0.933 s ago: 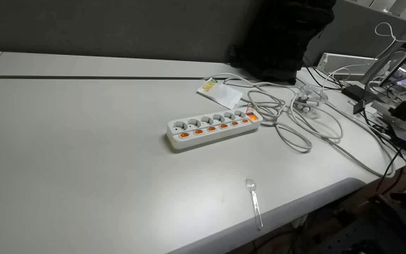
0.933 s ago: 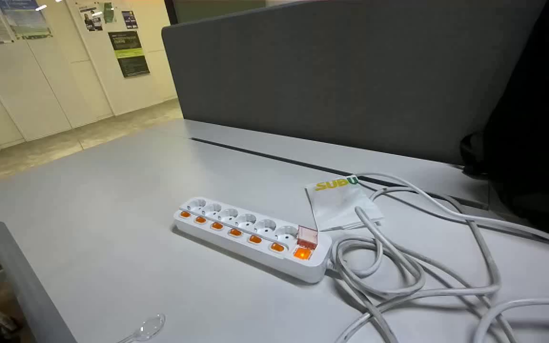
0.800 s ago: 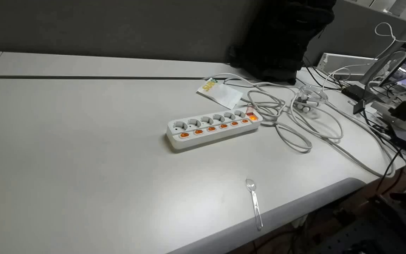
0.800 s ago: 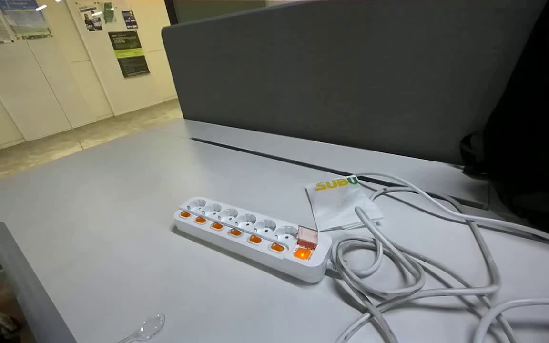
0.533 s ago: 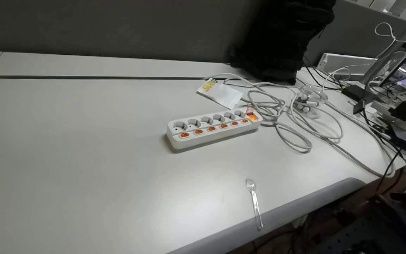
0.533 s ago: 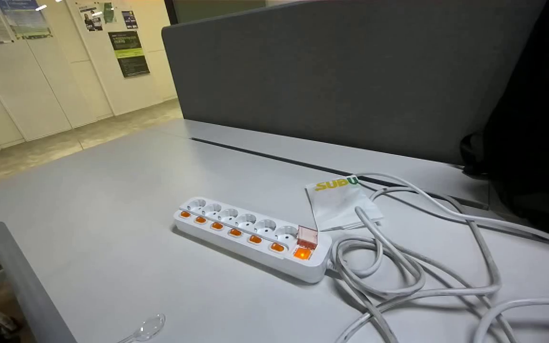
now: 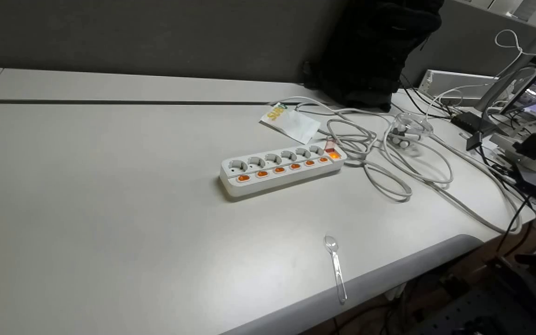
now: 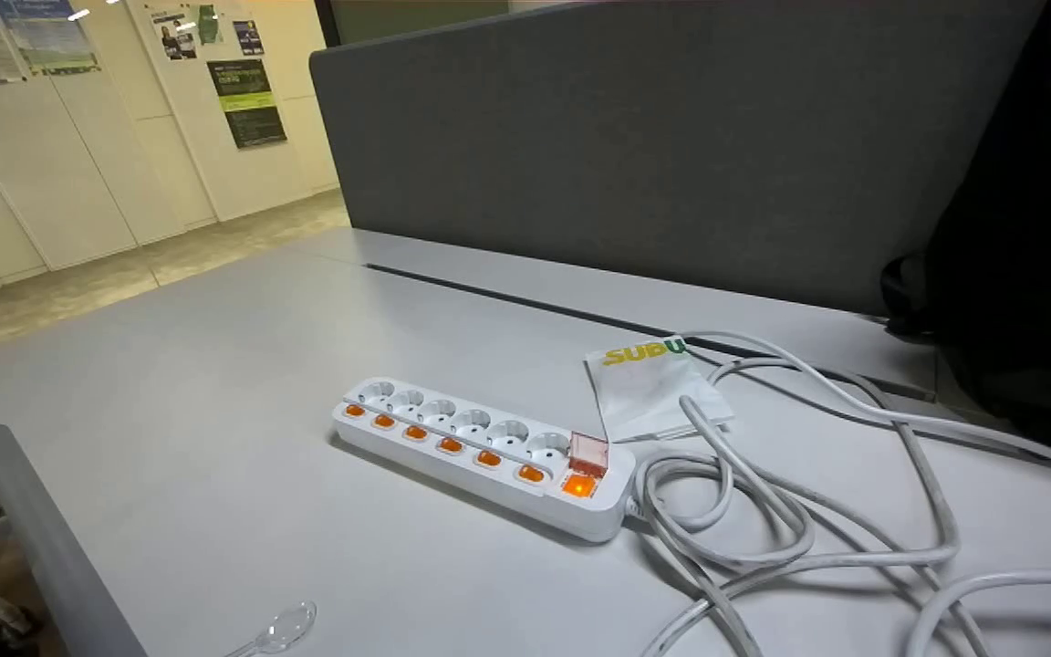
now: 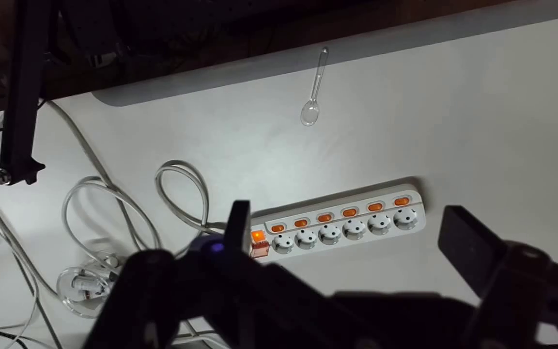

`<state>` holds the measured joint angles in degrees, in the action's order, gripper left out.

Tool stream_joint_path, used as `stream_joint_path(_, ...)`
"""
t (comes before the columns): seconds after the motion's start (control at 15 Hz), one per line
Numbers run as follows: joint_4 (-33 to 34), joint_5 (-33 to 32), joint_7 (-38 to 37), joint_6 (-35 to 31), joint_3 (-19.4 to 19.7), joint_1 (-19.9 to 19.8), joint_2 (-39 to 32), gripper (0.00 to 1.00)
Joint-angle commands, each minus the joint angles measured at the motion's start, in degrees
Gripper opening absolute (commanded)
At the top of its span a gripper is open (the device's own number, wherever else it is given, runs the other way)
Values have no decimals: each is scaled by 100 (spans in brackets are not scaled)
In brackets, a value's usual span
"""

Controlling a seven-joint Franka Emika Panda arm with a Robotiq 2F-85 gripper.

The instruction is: Turn off the second switch from the left on the adapter

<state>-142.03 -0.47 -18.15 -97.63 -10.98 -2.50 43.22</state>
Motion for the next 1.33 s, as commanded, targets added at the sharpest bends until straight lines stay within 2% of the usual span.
stream_joint_path(0.0,11,-108,-119,-62,28,30,-61,100)
stream_joint_path(0.33,-30,-686,-346,-739,-152,-136,-695,100)
stream_joint_path(0.6,-16,-1188,-685,-1249,-331,-181,-1548,100)
stream_joint_path(0.67,-3,-1318,-757,-1368,-355,-167,-1761,75)
stream_joint_path(0.73,5,-1453,-841,-1509,-377,-146,-1991,74)
stream_joint_path(0.8,21,-1587,-938,-1654,-392,-136,-2202,68)
stream_joint_path(1.27,232,-2492,-1506,-2397,-205,-50,-3652,19)
